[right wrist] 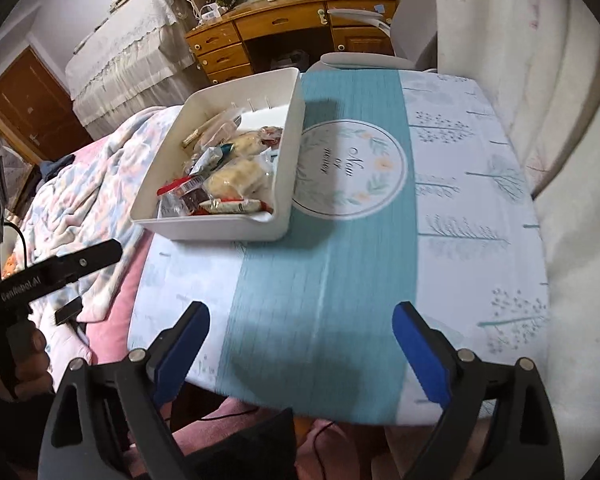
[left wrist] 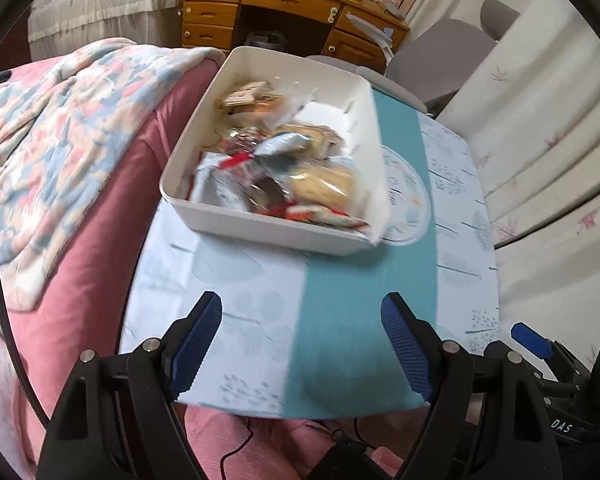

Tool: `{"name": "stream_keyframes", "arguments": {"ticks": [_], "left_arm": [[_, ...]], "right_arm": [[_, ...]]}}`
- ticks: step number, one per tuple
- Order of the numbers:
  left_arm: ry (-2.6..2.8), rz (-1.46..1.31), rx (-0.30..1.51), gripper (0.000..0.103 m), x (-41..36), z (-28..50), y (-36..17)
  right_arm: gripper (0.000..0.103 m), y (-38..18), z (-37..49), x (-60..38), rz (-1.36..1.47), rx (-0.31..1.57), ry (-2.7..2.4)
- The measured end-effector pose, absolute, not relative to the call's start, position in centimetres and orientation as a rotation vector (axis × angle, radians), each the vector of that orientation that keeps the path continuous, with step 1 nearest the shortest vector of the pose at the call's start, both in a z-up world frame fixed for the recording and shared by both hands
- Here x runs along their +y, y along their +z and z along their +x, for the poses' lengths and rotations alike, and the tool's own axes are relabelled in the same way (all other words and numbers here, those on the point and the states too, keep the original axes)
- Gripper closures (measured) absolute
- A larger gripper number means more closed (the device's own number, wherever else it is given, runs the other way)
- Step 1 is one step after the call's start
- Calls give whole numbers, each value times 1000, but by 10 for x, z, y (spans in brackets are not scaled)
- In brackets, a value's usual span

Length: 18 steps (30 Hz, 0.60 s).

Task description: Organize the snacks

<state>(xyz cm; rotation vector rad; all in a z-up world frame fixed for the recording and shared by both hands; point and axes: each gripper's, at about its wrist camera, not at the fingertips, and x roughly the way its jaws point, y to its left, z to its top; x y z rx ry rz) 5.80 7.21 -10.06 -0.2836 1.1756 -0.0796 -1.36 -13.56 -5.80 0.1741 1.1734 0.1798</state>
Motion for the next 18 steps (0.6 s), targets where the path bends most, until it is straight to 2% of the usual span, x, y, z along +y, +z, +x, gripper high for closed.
{"name": "stream_keyframes", "arguments": {"ticks": [5,9,11,14,18], "left_arm": [[-110,-215,1137,21,28,31,-75],[-122,-126,1101,12,2,18,-50],[-128,-91,1082,11,-6,14,-39],[-116,-23,1069,2,-14,10,-28],[-97,-8,1046,1,-16,9,-16]], "right_arm": [[8,-41,-36,-163,199,1179,186],[8,-24,-50,-172,235,1165,188],[6,-15,-56,-172,244,1149,185],[1,-5,-63,-169,227,1127,179],[0,5,-67,-166,208,1094,152]]}}
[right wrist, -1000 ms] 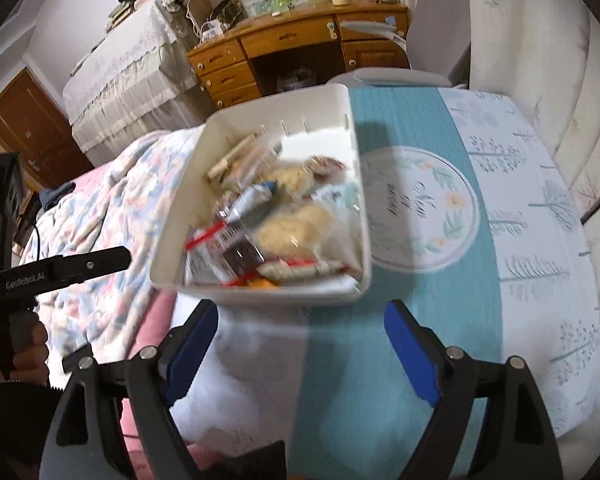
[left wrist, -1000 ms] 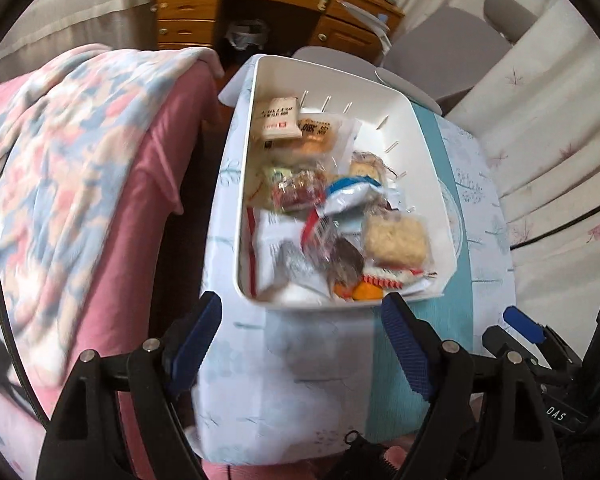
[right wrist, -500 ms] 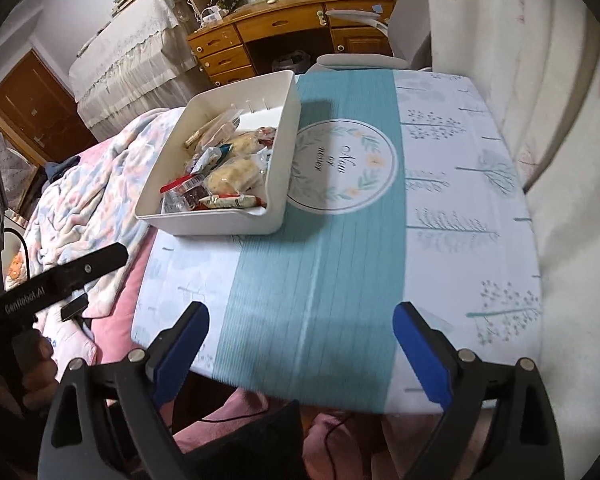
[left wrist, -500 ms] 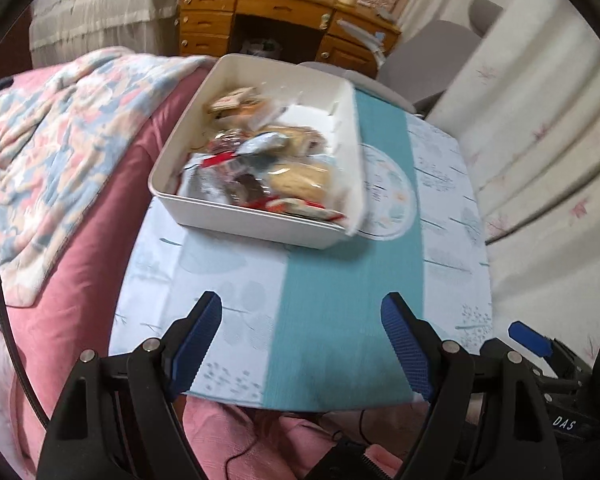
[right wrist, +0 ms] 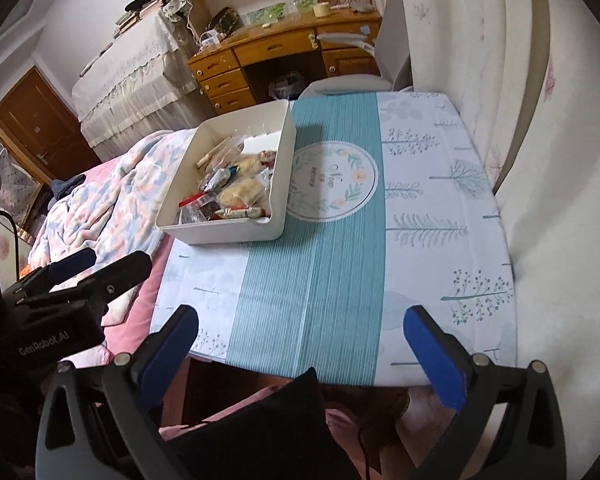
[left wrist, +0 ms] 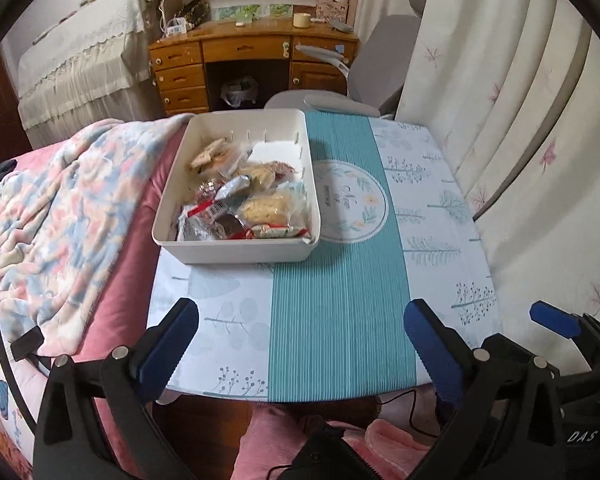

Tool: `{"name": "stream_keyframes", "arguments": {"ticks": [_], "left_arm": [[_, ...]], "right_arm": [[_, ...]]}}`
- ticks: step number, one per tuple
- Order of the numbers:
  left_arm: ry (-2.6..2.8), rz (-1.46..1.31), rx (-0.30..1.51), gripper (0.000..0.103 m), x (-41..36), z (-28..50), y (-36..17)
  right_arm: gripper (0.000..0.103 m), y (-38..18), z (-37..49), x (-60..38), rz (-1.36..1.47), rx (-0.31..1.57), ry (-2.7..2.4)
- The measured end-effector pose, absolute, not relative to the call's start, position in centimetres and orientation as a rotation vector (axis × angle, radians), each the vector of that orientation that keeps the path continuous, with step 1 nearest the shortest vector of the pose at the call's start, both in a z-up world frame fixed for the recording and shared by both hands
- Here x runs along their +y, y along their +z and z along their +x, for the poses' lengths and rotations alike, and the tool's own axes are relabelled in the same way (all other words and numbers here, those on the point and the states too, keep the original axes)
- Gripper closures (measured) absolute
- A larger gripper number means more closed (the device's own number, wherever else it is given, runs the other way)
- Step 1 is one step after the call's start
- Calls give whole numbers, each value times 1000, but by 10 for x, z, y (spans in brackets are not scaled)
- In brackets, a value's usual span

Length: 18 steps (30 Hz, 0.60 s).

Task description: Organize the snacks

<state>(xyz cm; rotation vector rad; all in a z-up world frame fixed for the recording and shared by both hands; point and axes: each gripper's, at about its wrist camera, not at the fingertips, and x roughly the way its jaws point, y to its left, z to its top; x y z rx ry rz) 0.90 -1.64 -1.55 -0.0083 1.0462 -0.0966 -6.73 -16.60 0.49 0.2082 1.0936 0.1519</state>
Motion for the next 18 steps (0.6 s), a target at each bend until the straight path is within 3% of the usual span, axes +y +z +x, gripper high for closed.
{"name": "stream_keyframes", "arguments": {"ticks": [18], "left_arm": [[20,94,872,1,-44,-2,14]], "right_arm": [[0,28,-71,-174,130,943,130]]}}
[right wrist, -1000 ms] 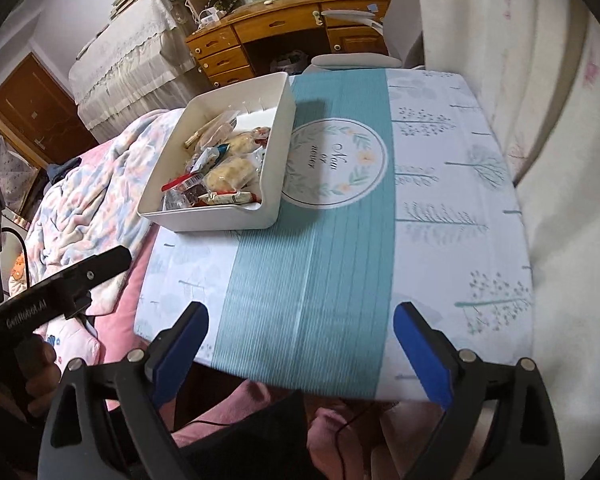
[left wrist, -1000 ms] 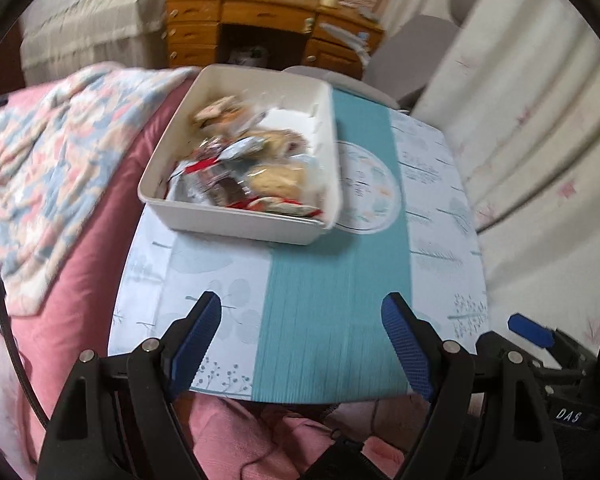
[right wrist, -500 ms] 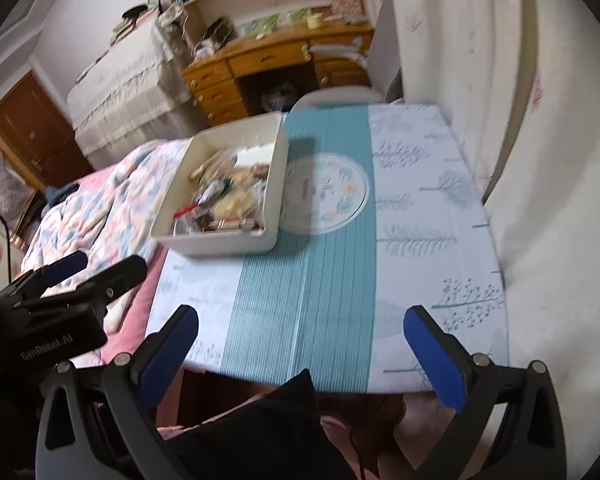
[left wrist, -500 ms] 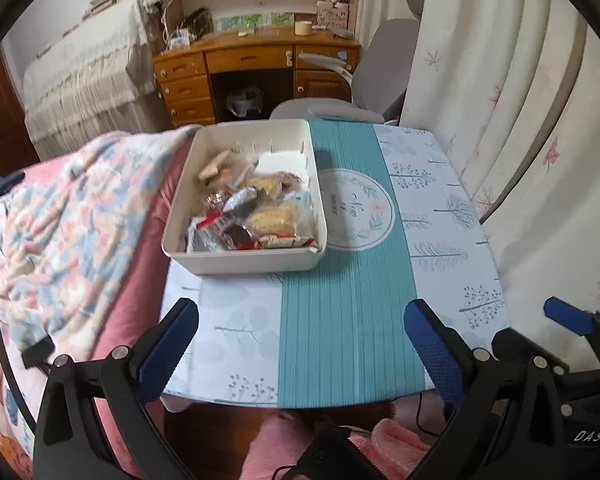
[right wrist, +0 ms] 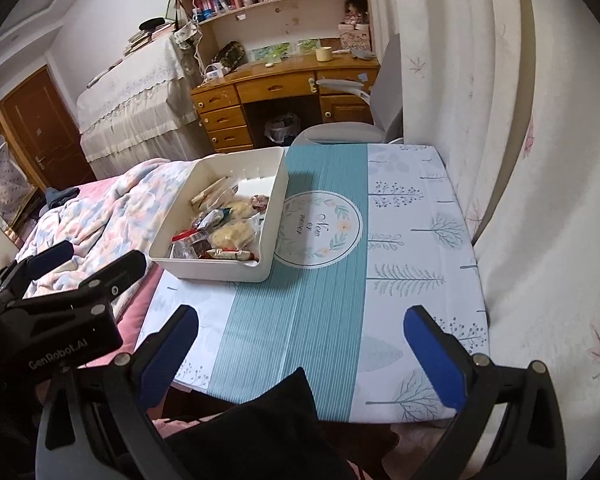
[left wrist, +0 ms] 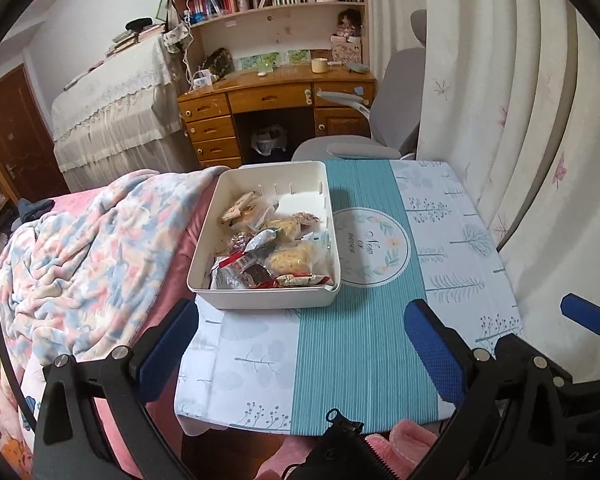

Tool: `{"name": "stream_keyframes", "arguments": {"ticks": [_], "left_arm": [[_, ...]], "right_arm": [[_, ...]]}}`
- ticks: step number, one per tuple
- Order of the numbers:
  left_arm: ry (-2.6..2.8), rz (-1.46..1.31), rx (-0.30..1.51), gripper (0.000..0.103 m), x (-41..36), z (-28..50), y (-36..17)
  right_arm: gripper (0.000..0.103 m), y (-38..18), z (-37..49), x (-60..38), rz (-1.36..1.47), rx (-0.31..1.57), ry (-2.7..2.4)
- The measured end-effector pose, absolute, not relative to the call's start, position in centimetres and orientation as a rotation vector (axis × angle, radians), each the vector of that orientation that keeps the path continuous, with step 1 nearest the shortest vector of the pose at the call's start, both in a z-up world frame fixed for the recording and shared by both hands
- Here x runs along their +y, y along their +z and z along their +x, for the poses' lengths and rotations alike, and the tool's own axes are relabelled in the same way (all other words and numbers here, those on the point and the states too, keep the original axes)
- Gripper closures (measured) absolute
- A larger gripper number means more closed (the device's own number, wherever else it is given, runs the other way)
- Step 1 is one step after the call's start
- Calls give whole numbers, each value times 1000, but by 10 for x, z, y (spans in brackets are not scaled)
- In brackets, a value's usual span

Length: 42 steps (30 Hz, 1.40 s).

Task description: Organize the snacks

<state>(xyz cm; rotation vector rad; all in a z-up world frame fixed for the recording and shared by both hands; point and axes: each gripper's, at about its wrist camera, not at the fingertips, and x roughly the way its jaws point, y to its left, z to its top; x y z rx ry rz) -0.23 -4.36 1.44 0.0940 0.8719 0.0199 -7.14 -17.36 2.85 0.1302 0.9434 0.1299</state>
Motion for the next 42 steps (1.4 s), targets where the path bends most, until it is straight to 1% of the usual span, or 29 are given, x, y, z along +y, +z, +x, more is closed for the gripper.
{"name": "stream_keyframes", "arguments": {"ticks": [21,42], "left_arm": [[47,78,904,1,-56,-18,1],[34,76,922,1,-60,-21,-7]], "right_arm": [[0,11,-75,-191,166,1015,149],[0,4,-79,-197,177,1037,148]]}}
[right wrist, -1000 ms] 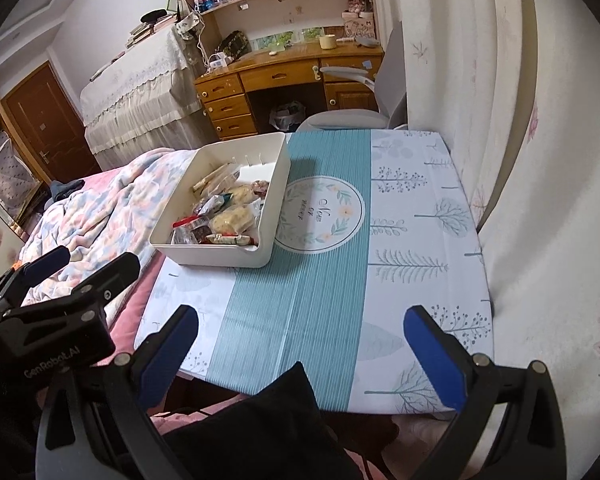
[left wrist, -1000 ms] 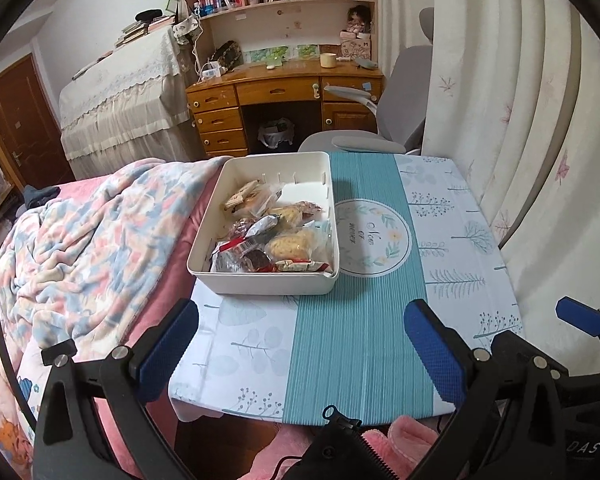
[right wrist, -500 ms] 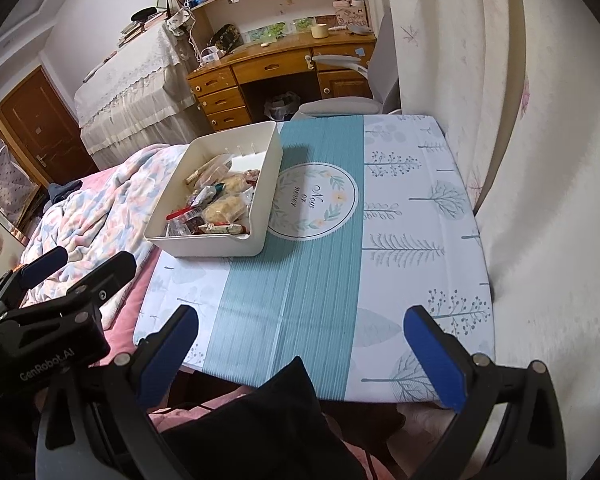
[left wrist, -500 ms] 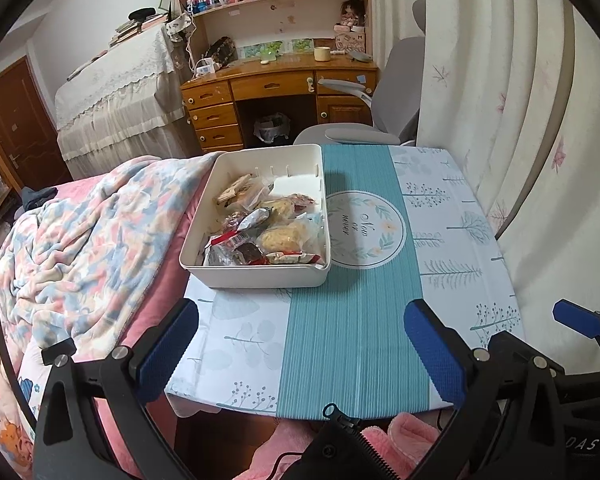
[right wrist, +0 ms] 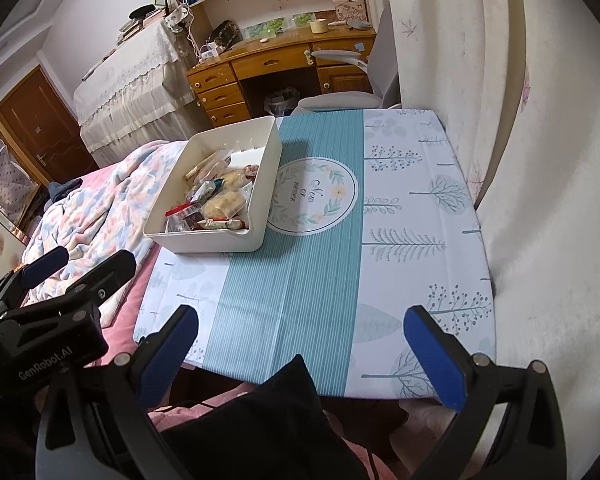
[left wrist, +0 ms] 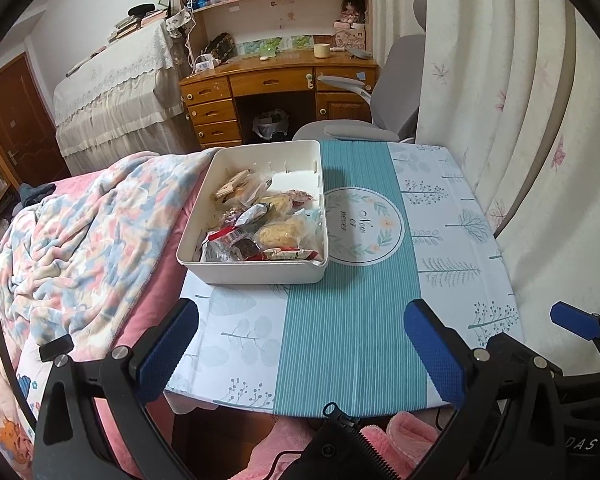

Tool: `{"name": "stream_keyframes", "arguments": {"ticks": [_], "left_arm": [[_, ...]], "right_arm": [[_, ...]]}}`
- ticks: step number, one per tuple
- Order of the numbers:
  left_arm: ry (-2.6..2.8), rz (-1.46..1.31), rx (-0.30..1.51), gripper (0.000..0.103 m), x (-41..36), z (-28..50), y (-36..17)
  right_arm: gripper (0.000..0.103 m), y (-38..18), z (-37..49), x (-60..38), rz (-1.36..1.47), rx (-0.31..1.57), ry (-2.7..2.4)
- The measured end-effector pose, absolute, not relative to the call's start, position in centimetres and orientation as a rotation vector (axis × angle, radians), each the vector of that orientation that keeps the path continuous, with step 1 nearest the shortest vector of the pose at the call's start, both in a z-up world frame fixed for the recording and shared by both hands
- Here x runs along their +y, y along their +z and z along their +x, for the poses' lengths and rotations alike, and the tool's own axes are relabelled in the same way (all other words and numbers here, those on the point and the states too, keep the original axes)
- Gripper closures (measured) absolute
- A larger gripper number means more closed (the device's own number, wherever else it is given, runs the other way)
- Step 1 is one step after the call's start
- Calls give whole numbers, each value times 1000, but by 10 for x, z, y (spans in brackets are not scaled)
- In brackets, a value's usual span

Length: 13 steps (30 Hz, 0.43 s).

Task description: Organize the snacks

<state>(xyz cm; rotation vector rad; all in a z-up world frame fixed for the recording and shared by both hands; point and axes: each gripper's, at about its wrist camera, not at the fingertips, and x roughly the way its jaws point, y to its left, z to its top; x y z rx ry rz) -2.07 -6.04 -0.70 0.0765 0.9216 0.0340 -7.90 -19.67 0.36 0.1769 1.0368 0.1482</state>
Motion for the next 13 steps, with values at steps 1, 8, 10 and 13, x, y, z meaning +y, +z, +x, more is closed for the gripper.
{"name": "stream_keyframes", "arguments": {"ticks": [1,8,10,13], "left_arm": [[35,74,921,1,-60,-22,-7],[44,70,926,1,-57,-27,-8],[44,69,927,1,-56,-27,-7],[45,69,927,1,-55,-28,-7]], "right_arm": [[0,3,-80,-196,176,1038,150],[0,0,-83,-193,177,1048,162],[0,1,-83,-193,177,1051,164],[0,1,-83,-193,177,1051,164]]}}
